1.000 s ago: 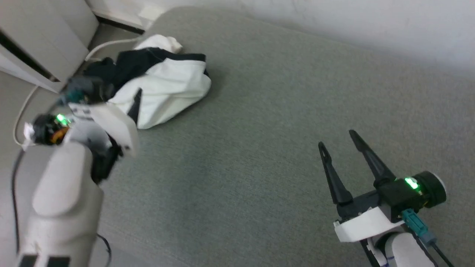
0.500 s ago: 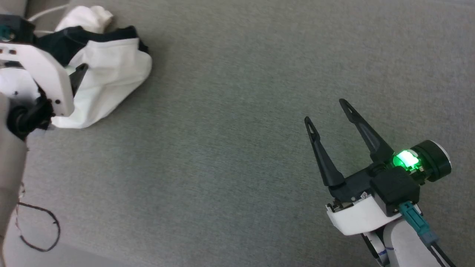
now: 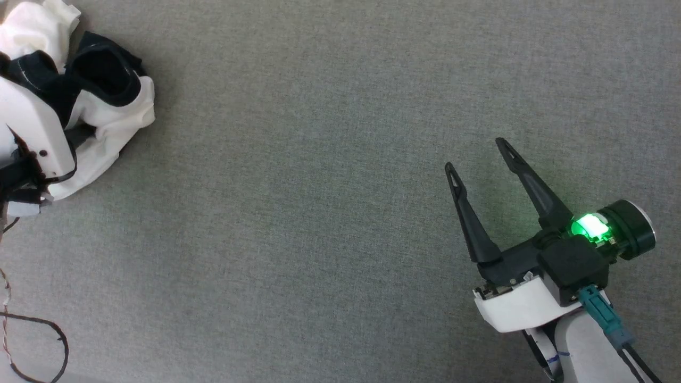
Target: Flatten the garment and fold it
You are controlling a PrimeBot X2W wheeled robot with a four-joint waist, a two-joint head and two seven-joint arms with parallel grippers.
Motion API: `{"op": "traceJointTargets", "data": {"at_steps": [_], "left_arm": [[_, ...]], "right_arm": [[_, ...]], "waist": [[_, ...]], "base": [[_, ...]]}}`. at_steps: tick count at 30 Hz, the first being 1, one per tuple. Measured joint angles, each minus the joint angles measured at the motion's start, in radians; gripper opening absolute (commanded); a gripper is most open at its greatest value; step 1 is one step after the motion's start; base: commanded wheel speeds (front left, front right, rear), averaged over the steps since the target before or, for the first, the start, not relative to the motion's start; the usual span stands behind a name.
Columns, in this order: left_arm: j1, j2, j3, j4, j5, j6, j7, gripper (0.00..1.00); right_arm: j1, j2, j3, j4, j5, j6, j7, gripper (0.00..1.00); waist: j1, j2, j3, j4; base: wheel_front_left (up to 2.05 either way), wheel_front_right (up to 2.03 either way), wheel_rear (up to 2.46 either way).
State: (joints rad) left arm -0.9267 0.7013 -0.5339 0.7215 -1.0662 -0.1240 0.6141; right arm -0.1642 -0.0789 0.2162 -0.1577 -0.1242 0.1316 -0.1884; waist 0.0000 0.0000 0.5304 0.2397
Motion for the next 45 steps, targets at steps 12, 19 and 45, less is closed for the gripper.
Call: {"op": "traceJointTargets", "data": {"at_steps": [12,19,45], "left_arm": [[-0.002,0.079,-0.051,-0.041,-0.004,0.000,-0.367,0.00],[-0.085,0.112,-0.068,-0.038,0.120,0.000,-0.702,0.00],[-0.229,-0.170,-0.158,-0.493,0.302,0.083,-0.861,0.00]], "right_arm": [[0.004,0.008,-0.020,0.069,0.007,0.000,-0.028,1.00],[0.010,0.021,-0.042,0.120,0.032,0.000,-0.051,1.00],[0.050,0.026,-0.108,0.141,0.118,0.000,-0.069,1.00]], "waist": [[-0.0001,0.0000,-0.109,0.008],[-0.0002,0.0000,-0.219,0.002],[0.0000,0.0000,-0.435,-0.305]], "base": [[0.00,0.00,0.00],[0.00,0.00,0.00],[0.00,0.00,0.00]]}}
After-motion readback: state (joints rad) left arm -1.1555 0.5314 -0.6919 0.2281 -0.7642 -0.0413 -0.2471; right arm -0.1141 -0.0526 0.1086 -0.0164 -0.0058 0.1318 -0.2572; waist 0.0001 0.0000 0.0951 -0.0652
